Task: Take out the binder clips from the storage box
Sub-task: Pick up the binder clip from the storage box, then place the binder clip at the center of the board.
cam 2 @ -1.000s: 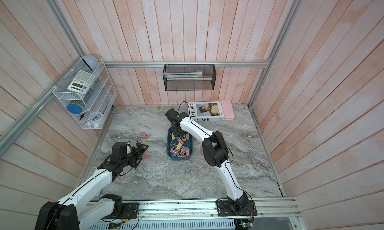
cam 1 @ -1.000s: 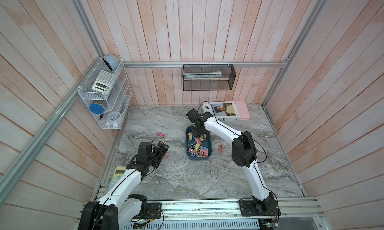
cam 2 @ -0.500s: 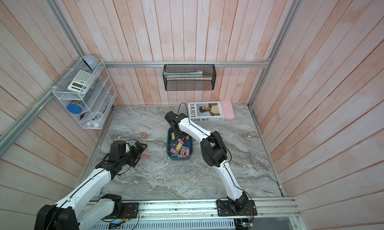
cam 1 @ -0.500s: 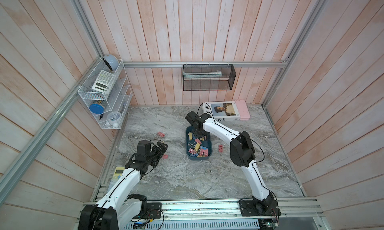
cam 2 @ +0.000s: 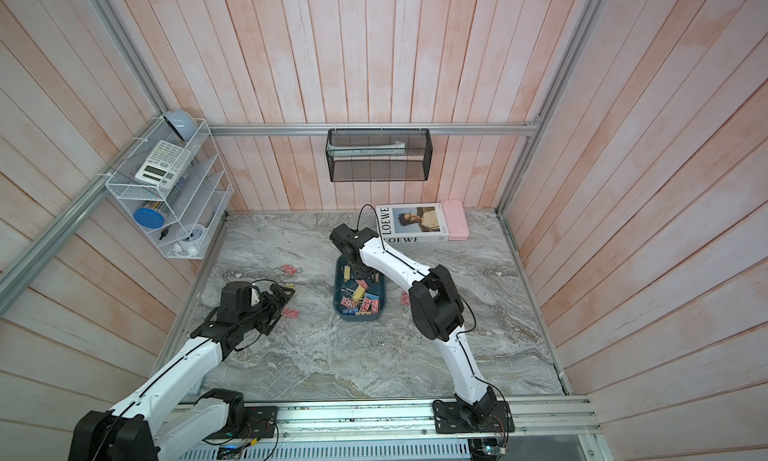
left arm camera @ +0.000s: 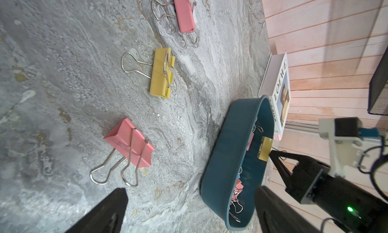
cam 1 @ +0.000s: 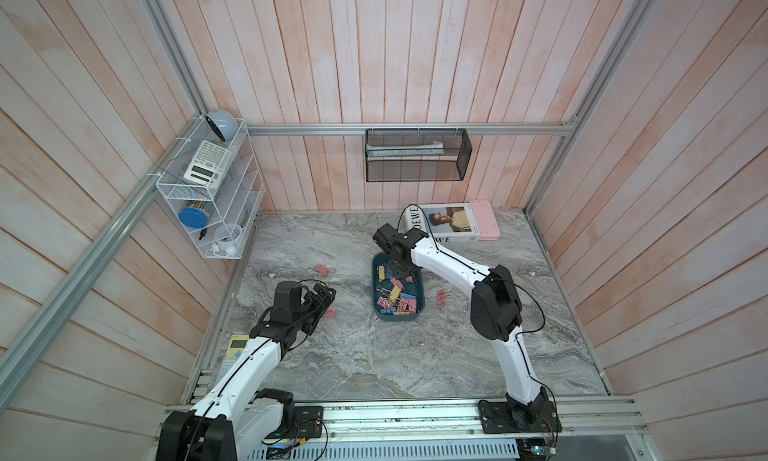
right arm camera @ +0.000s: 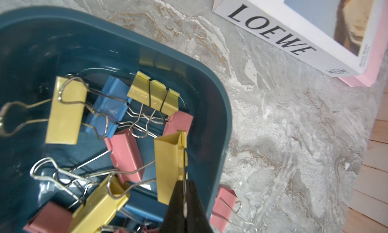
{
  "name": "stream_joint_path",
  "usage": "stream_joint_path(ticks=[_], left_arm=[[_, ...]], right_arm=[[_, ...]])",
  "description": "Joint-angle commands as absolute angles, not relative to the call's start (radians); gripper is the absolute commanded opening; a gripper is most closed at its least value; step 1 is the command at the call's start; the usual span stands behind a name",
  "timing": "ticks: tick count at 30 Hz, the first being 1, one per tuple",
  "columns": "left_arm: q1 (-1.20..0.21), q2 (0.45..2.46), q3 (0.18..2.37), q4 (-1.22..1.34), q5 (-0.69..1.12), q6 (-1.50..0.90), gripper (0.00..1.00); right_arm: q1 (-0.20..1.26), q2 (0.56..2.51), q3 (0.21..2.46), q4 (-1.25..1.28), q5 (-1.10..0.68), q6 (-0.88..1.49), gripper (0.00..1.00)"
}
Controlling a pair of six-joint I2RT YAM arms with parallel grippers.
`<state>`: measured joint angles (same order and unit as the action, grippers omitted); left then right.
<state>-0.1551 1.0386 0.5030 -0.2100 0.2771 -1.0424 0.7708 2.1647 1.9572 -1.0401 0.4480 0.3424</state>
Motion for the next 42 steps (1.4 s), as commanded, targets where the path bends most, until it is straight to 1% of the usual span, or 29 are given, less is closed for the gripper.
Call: stream_joint_path(ticks=[1, 8, 14, 18, 22, 31, 34, 35, 37, 38, 40, 42], left_arm=[[-0.149, 1.085, 0.558, -0.168, 0.290, -1.010, 1.00], [-0.150, 1.158, 0.635, -0.152, 0.304, -0.986, 1.00], [-0.149, 1.215, 0.689, -0.189, 0.294, -0.973, 1.00], [-0.147, 1.226, 0.733, -0.304, 0.203, -0.965, 1.00], [-0.146, 1.178, 0.718, -0.314, 0.139, -0.938, 1.00], [-0.138, 1.154, 0.730, -0.377, 0.148, -0.937, 1.00], [-0.138, 1.150, 0.723, -0.349, 0.192, -0.924, 1.00], [-0.138, 1.153, 0.725, -0.341, 0.208, -0.925, 1.00], [-0.140, 1.164, 0.731, -0.333, 0.230, -0.923, 1.00], [-0.142, 1.169, 0.737, -0.328, 0.241, -0.921, 1.00], [-0.152, 1.185, 0.751, -0.324, 0.253, -0.916, 1.00], [-0.174, 1.206, 0.771, -0.322, 0.258, -0.906, 0.99]], right_arm=[[0.778, 2.050, 1.901, -1.044, 0.537, 0.369, 0.00], [0.764, 1.886, 1.706, -0.993, 0.713, 0.405, 0.00], [0.680, 1.837, 1.572, -0.948, 0.680, 0.422, 0.00], [0.636, 1.876, 1.532, -0.918, 0.637, 0.416, 0.00], [0.609, 1.943, 1.525, -0.893, 0.608, 0.406, 0.00], [0.605, 2.086, 1.581, -0.860, 0.592, 0.400, 0.00], [0.604, 2.116, 1.596, -0.854, 0.589, 0.399, 0.00], [0.604, 2.124, 1.603, -0.860, 0.588, 0.399, 0.07], [0.605, 2.128, 1.618, -0.878, 0.584, 0.405, 0.18], [0.604, 2.121, 1.622, -0.883, 0.583, 0.408, 0.26], [0.604, 2.093, 1.613, -0.883, 0.576, 0.416, 0.35], [0.604, 2.046, 1.591, -0.869, 0.564, 0.416, 0.38]])
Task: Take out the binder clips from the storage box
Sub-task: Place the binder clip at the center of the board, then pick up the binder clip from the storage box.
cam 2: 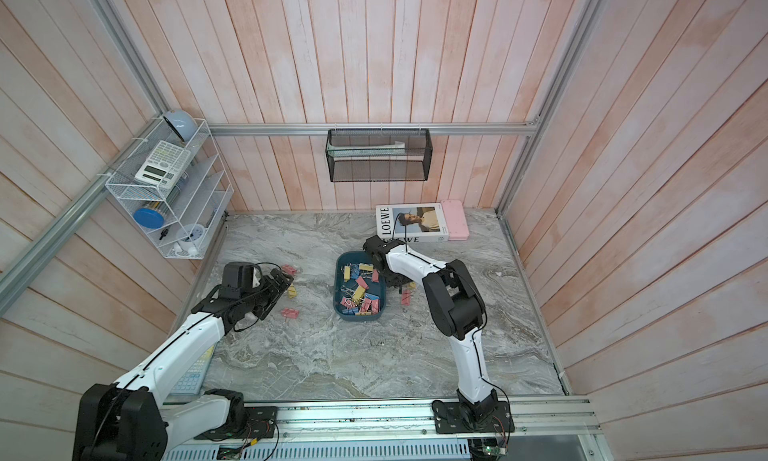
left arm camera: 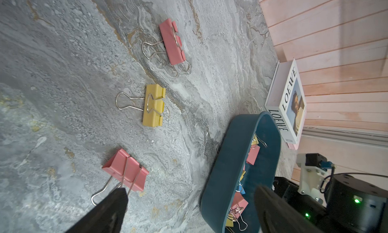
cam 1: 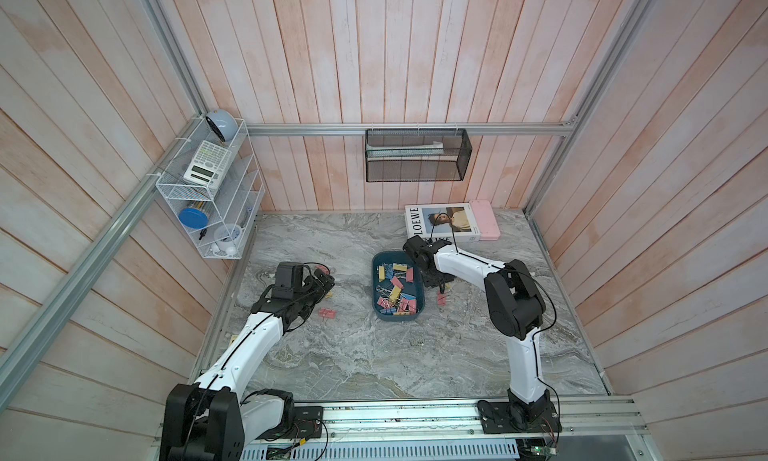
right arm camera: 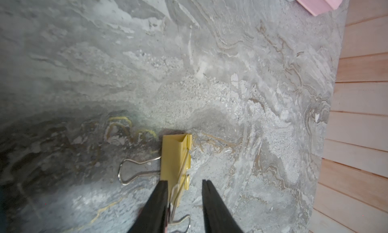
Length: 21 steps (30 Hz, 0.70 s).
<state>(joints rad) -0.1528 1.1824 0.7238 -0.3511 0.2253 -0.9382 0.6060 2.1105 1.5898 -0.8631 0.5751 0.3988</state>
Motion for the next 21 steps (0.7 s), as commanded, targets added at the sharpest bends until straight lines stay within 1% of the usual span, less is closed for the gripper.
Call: stream_joint_path(ticks=[1, 2, 3, 5, 7, 11, 13, 16, 18, 21], left_arm=[[-0.191, 1.220, 0.785, -0.323, 0.255, -0.899, 0.98], [-0.209, 1.237, 0.802, -0.324, 0.251, -0.895, 0.96], [-0.225, 1.255, 0.819, -0.329, 0.248, -0.891, 0.95], [-0.272, 1.305, 0.873, -0.348, 0.233, -0.873, 0.91], [-0.321, 1.355, 0.927, -0.365, 0.211, -0.853, 0.88], [-0.408, 1.492, 1.047, -0.395, 0.191, -0.824, 0.78], [-0.443, 1.563, 1.114, -0.413, 0.180, -0.804, 0.72], [-0.496, 1.675, 1.238, -0.468, 0.147, -0.756, 0.58], [-0.526, 1.755, 1.337, -0.545, 0.098, -0.710, 0.55], [-0.554, 1.872, 1.487, -0.659, 0.044, -0.650, 0.46]], right_arm=[[0.604, 2.017, 1.576, -0.859, 0.557, 0.417, 0.43], [0.604, 1.988, 1.560, -0.851, 0.550, 0.416, 0.49], [0.604, 1.963, 1.549, -0.843, 0.546, 0.416, 0.53], [0.604, 1.900, 1.518, -0.829, 0.536, 0.416, 0.66], [0.605, 1.849, 1.496, -0.826, 0.534, 0.421, 0.74], [0.604, 1.760, 1.450, -0.831, 0.527, 0.441, 0.91], [0.604, 1.717, 1.422, -0.825, 0.513, 0.449, 0.93], [0.604, 1.657, 1.375, -0.822, 0.506, 0.465, 0.96], [0.604, 1.621, 1.349, -0.820, 0.503, 0.475, 0.96], [0.604, 1.570, 1.304, -0.813, 0.503, 0.499, 0.97]])
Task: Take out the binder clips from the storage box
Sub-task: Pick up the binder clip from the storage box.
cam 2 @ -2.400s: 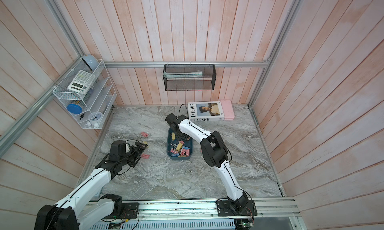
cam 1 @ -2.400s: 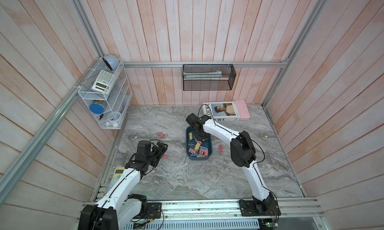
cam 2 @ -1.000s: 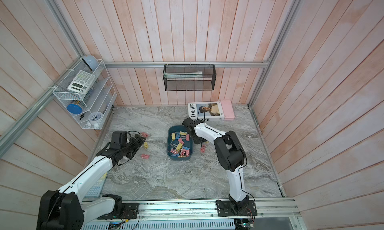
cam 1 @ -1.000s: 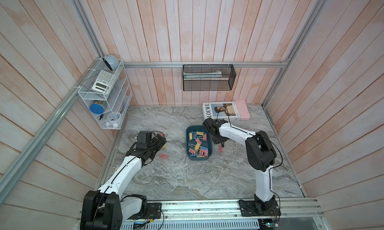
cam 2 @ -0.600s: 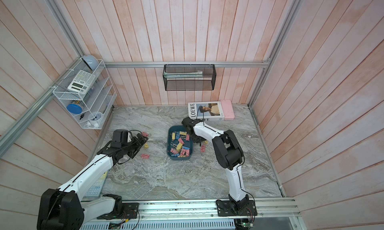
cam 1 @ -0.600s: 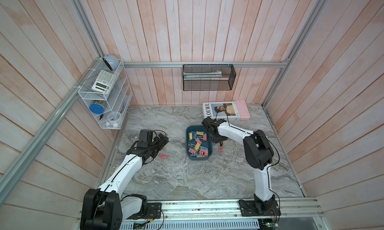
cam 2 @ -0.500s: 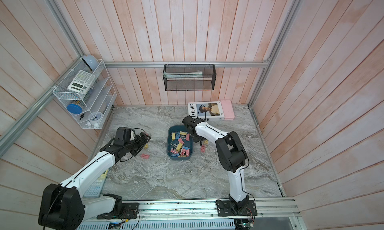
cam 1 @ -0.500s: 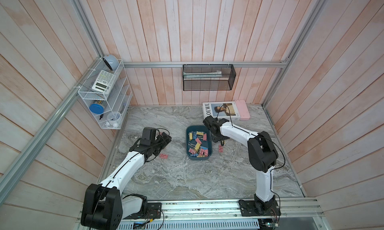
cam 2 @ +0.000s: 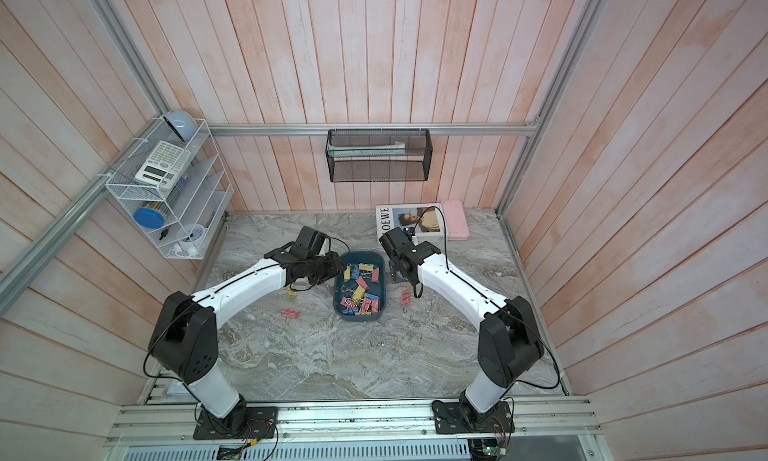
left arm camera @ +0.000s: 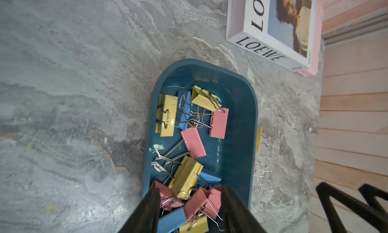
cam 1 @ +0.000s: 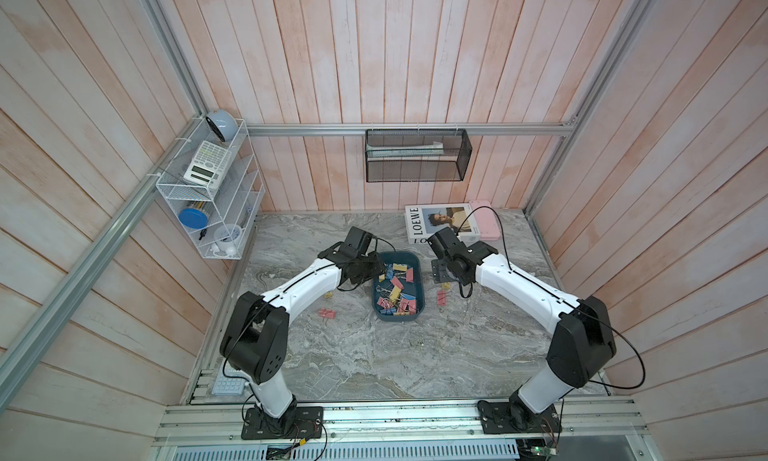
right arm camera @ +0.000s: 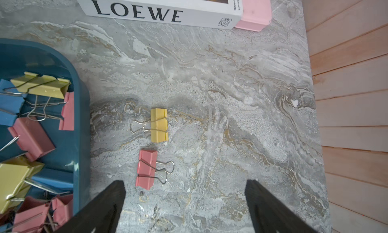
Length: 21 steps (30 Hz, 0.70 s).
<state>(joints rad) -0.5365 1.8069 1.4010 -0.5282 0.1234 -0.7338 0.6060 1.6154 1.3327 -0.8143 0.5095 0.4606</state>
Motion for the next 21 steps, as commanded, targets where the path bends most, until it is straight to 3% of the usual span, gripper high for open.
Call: stream_joint_path(ticks=[1, 10, 21], left_arm=[[-0.558, 1.900, 1.523, -0.685, 0.031, -0.639, 0.42], [-0.560, 2.036, 1.667, -0.798, -0.072, -0.620, 0.32], [-0.560, 2.109, 1.718, -0.828, -0.104, -0.603, 0.30]], right_arm=[[0.604, 1.553, 1.290, -0.810, 0.504, 0.508, 0.97], [0.605, 1.448, 1.172, -0.742, 0.529, 0.523, 0.98], [0.604, 1.445, 1.160, -0.726, 0.545, 0.514, 0.98]])
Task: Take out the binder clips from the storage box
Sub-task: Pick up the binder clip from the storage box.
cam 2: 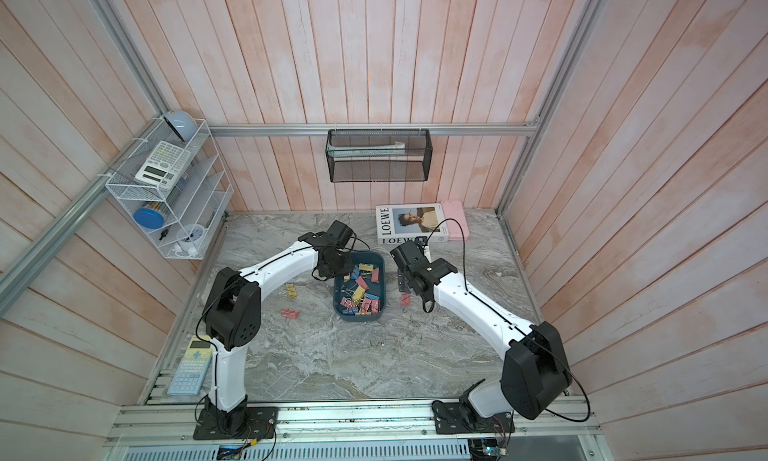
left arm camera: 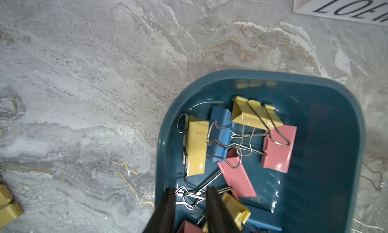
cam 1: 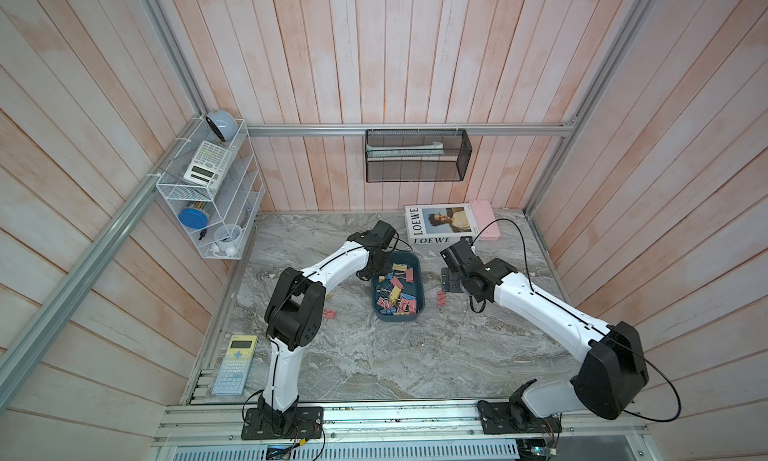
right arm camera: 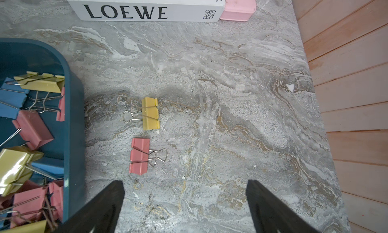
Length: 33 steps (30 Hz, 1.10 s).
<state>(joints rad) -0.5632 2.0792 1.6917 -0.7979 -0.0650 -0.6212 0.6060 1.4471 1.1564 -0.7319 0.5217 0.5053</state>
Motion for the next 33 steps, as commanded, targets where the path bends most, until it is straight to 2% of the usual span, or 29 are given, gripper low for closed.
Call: stream_joint_path(ticks=[1, 14, 18, 20, 24, 33], left_arm=[[-0.560, 2.115, 1.721, -0.826, -0.107, -0.603, 0.30], [-0.549, 2.195, 1.802, -0.842, -0.150, -0.588, 0.28], [-0.544, 2.217, 1.826, -0.846, -0.146, -0.584, 0.21], [-0.543, 2.224, 1.840, -0.855, -0.146, -0.584, 0.11], [-0.544, 2.197, 1.834, -0.859, -0.147, -0.594, 0.02], [-0.548, 2.021, 1.725, -0.871, -0.142, -0.625, 0.00]], right_arm=[[0.604, 1.446, 1.162, -0.727, 0.543, 0.515, 0.98], [0.603, 1.450, 1.170, -0.735, 0.543, 0.512, 0.98], [0.604, 1.453, 1.168, -0.736, 0.542, 0.511, 0.98], [0.604, 1.453, 1.170, -0.737, 0.541, 0.512, 0.98], [0.604, 1.452, 1.171, -0.731, 0.539, 0.507, 0.98], [0.605, 1.486, 1.208, -0.703, 0.499, 0.491, 0.98]])
